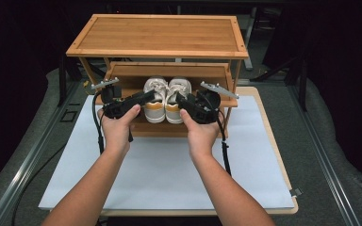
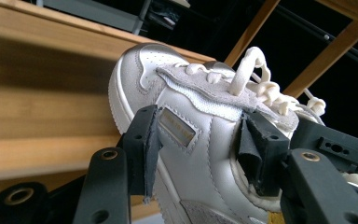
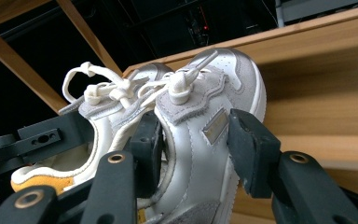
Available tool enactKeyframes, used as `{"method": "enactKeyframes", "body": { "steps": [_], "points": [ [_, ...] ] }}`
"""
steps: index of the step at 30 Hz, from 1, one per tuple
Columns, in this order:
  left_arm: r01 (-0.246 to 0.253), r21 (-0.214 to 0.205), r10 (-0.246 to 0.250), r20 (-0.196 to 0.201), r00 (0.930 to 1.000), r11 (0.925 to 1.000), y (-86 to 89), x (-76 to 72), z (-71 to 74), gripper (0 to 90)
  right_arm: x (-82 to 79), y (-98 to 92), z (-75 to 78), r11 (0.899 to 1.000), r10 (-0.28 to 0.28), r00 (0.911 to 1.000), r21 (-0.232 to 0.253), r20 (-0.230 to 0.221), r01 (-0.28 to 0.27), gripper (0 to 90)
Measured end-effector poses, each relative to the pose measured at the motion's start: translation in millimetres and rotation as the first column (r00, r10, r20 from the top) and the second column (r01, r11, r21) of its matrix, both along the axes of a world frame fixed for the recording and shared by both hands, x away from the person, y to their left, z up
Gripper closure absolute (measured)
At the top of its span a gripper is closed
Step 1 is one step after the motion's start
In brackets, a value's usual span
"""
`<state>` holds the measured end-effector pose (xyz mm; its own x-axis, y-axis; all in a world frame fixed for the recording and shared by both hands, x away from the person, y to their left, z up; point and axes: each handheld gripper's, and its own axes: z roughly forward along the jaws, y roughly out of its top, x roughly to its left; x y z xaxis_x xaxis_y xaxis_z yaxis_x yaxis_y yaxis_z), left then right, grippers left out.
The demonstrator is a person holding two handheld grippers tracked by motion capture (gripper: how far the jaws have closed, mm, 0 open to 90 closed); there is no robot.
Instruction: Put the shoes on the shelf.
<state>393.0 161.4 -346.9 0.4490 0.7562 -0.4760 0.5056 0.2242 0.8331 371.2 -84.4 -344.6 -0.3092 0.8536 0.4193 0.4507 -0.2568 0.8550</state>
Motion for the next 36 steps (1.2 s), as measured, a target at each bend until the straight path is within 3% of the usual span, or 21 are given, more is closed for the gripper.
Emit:
{"method": "enactKeyframes", "body": {
  "steps": [9, 15, 18, 22, 24, 27, 36],
  "points": [
    [0.007, -0.009, -0.007, -0.005, 1.0000, 0.9999, -4.8, 19.0, -5.8, 51.9, 17.0, -4.5, -1.9, 1.000, -0.004, 0.9999, -0.010, -0.010, 0.004, 55.7],
    [-0.016, 0.016, 0.016, -0.003, 0.9999, 0.9998, -7.3, 33.6, -9.3, 52.1, 36.1, -2.3, -7.8, 1.000, -0.014, 0.9995, -0.008, -0.028, 0.014, 55.8],
    [-0.005, 0.023, 0.005, -0.014, 0.9999, 0.9997, -5.3, 40.4, -10.7, 52.1, 40.0, -1.8, -9.0, 1.000, -0.011, 0.9994, -0.012, -0.032, 0.010, 55.8],
    [-0.005, -0.008, 0.005, -0.034, 0.9994, 1.0000, -0.9, 49.1, -11.7, 52.1, 49.5, -1.6, -11.8, 1.000, -0.013, 0.9993, 0.028, -0.034, 0.013, 55.8],
    [-0.005, -0.015, 0.004, -0.047, 0.9989, 0.9999, -0.4, 52.0, -12.3, 52.0, 53.3, -1.0, -12.5, 0.999, -0.014, 0.9989, 0.028, -0.045, 0.016, 55.8],
    [-0.002, 0.010, 0.003, -0.046, 0.9989, 1.0000, -0.9, 55.9, -12.1, 52.0, 56.8, -0.4, -13.6, 1.000, -0.011, 0.9987, 0.022, -0.049, 0.012, 55.8],
    [0.006, -0.006, -0.006, -0.081, 0.9967, 1.0000, 0.7, 62.0, -17.4, 51.5, 63.5, -2.8, -15.8, 1.000, -0.005, 0.9959, 0.024, -0.090, 0.007, 55.5]
  ]
}}
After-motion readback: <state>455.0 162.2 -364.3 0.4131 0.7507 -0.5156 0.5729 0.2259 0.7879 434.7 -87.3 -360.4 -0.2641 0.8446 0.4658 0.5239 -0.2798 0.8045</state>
